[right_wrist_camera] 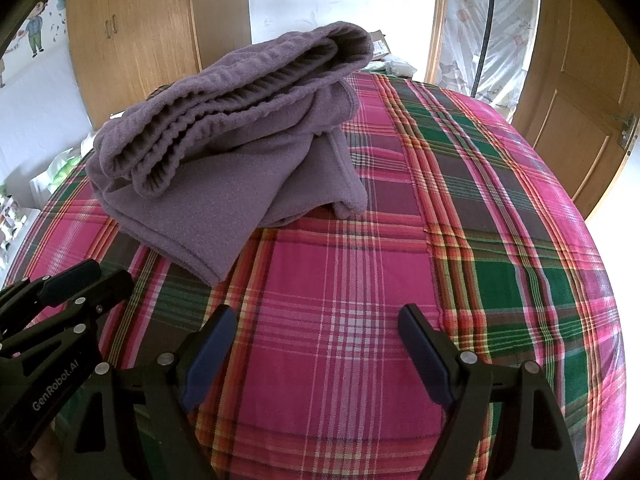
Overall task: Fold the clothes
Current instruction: 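Move both grippers toward the folded mauve garment on the bed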
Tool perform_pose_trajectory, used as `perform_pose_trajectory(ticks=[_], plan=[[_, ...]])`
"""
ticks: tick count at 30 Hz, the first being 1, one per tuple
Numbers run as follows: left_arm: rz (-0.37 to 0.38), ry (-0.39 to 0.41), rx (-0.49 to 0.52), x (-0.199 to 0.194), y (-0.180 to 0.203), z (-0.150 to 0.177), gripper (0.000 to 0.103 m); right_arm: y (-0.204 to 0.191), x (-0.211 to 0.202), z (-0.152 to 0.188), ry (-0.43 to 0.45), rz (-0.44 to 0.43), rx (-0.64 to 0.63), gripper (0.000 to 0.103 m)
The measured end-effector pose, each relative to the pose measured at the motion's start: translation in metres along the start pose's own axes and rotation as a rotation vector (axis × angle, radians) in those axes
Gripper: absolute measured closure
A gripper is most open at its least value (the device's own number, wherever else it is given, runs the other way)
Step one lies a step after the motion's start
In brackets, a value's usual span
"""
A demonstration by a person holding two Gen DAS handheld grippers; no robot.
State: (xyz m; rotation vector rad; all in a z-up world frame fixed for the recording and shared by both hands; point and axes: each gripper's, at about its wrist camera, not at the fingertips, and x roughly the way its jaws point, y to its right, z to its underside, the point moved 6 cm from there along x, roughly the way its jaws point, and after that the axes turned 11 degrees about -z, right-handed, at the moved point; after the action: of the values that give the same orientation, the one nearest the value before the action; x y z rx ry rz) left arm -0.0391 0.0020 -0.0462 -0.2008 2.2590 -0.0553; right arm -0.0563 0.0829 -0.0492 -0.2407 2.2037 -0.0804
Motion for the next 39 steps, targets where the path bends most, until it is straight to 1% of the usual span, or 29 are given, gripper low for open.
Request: perform_pose_trajectory(ticks=[10, 15, 24, 29, 30, 31, 32, 33, 35, 36, 37, 39], plan=[[0.001, 0.001, -0.001, 0.001, -0.001, 0.001, 0.066, 0.001, 0.000, 0.000, 0.000, -0.001, 0.001, 0.019], [-0.018, -0.001, 0.015, 0.000, 0.004, 0.000, 0.066, 0.001, 0.001, -0.001, 0.000, -0.001, 0.001, 0.019], [-0.010, -0.003, 0.009, 0.001, 0.001, 0.000, 0.066, 0.002, 0.004, -0.002, 0.001, -0.002, 0.002, 0.020], [0.027, -0.008, 0.002, 0.002, -0.002, -0.001, 0.065, 0.003, 0.007, -0.003, 0.003, -0.005, 0.001, 0.020], [0.038, -0.012, 0.000, 0.002, -0.003, -0.001, 0.065, 0.003, 0.006, -0.003, 0.006, -0.007, -0.003, 0.023], [0.055, -0.023, -0.005, 0.003, -0.005, -0.002, 0.065, 0.000, 0.004, -0.003, 0.016, -0.013, -0.010, 0.035], [0.073, -0.035, -0.011, 0.004, -0.008, -0.003, 0.065, -0.001, 0.002, -0.003, 0.021, -0.025, -0.016, 0.044], [0.094, -0.040, -0.015, 0.003, -0.012, -0.005, 0.065, -0.003, 0.001, -0.003, 0.026, -0.037, -0.022, 0.055], [0.110, 0.000, -0.009, -0.005, -0.016, -0.012, 0.065, -0.004, -0.003, -0.004, 0.038, -0.091, -0.023, 0.070], [0.111, 0.049, 0.011, -0.013, -0.018, -0.018, 0.065, -0.005, -0.008, -0.005, 0.062, -0.143, -0.018, 0.084], [0.113, 0.105, 0.035, -0.023, -0.021, -0.025, 0.065, -0.006, -0.013, -0.008, 0.086, -0.170, -0.021, 0.086], [0.135, 0.153, 0.075, -0.031, -0.021, -0.034, 0.065, -0.009, -0.019, -0.013, 0.123, -0.214, -0.046, 0.086]])
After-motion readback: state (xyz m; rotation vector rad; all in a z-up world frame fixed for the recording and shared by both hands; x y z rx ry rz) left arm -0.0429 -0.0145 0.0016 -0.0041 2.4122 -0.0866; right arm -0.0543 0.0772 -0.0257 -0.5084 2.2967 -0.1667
